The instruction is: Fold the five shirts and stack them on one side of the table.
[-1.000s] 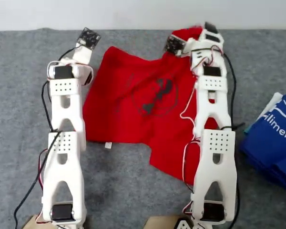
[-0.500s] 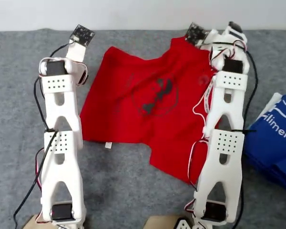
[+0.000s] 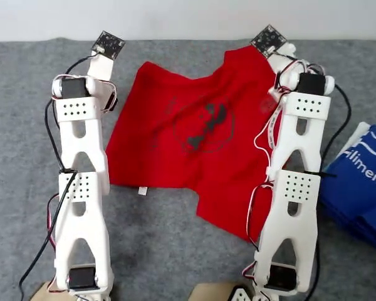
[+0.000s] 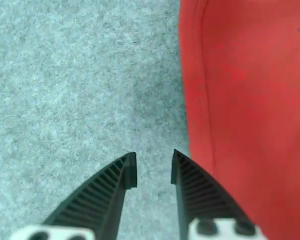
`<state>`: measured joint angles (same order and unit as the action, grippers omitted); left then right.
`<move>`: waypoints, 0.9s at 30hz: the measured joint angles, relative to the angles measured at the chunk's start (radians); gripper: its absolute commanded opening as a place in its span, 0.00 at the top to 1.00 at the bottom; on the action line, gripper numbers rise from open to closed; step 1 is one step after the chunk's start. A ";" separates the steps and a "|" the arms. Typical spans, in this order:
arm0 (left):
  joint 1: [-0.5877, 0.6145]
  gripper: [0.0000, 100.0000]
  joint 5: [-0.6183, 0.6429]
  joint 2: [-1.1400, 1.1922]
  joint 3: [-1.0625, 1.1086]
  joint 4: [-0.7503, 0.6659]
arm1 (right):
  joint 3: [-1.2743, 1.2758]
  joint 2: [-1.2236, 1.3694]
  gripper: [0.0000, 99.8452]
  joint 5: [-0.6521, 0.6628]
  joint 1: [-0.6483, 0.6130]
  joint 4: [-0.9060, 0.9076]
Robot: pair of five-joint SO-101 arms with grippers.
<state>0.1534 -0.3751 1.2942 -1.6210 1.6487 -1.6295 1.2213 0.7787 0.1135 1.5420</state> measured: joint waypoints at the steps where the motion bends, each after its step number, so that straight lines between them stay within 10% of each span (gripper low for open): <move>1: 0.000 0.88 0.002 0.000 0.000 0.023 | 0.000 0.000 0.79 -0.023 -0.003 0.044; 14: 0.028 0.88 0.008 -0.173 0.083 0.080 | 0.206 -0.196 0.79 -0.206 -0.071 0.210; 27: 0.035 0.88 -0.005 -0.792 0.950 0.080 | 1.172 -0.925 0.79 -0.222 -0.107 0.210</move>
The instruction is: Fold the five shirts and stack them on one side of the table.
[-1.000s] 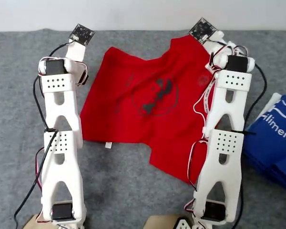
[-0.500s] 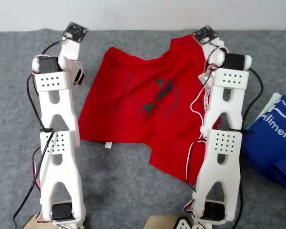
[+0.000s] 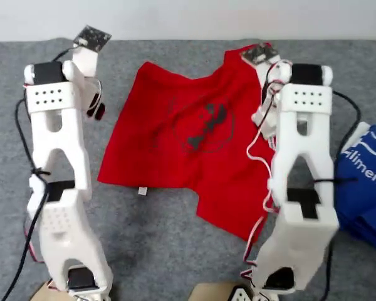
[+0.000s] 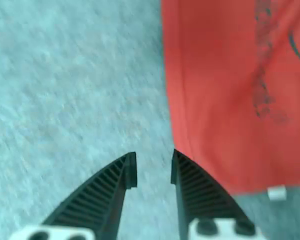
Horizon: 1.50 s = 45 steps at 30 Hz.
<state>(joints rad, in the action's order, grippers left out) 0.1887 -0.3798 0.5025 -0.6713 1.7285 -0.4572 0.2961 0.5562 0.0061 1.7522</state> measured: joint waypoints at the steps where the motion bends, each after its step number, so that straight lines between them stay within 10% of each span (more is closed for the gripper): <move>1: 0.000 0.88 -0.008 -0.041 0.061 0.000 | 0.061 -0.052 0.79 0.000 -0.002 0.000; 9: 0.015 0.88 -0.060 -0.278 0.428 -0.002 | 0.591 -0.436 0.79 -0.014 -0.003 0.000; 22: 0.072 0.91 -0.057 -0.410 0.638 -0.003 | 1.068 -0.868 0.79 -0.466 -0.084 0.000; 45: 0.144 0.91 -0.074 -0.410 0.643 -0.087 | 1.212 -0.483 0.79 -0.954 -0.287 -0.244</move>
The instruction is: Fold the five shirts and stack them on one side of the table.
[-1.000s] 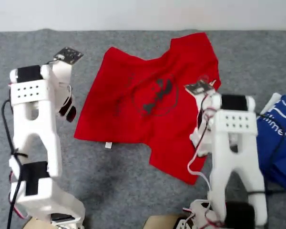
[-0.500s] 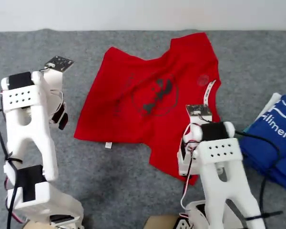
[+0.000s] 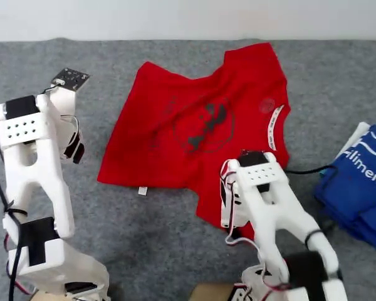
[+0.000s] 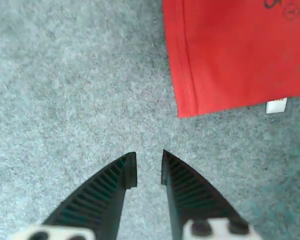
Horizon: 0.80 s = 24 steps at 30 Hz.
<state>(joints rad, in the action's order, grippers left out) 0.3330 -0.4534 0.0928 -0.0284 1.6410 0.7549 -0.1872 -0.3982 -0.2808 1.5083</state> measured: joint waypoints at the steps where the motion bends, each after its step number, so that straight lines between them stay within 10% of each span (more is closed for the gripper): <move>1: 0.000 0.91 -0.018 0.000 0.000 -0.002 | 0.000 0.023 0.79 -0.002 -0.002 -0.023; 24: 0.000 0.91 -0.054 0.000 0.000 -0.002 | -0.008 0.192 0.79 -0.002 -0.006 -0.253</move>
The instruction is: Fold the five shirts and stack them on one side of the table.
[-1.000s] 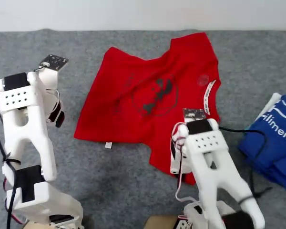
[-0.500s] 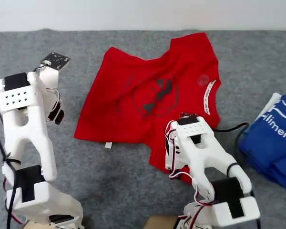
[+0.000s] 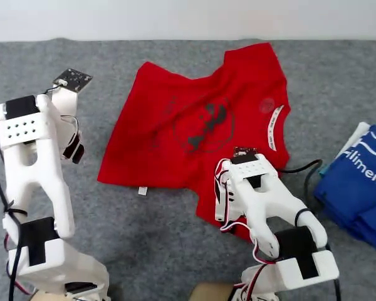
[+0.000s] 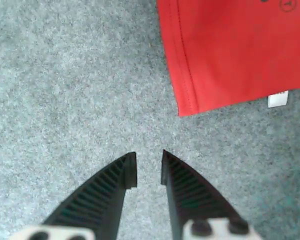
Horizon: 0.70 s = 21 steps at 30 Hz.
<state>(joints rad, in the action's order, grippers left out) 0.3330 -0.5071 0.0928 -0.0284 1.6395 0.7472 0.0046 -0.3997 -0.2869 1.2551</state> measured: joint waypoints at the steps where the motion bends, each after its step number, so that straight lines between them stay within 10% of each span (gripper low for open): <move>1: 0.000 0.91 0.000 0.000 0.000 0.000 | 0.000 0.000 0.79 0.000 0.000 0.000; 21: 0.000 0.91 0.000 0.000 0.000 0.000 | 0.000 -0.002 0.99 0.000 0.008 0.000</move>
<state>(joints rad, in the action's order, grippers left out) 0.3330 -0.5071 0.0928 -0.0284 1.6395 0.7472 0.0031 -0.3997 -0.2793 1.2551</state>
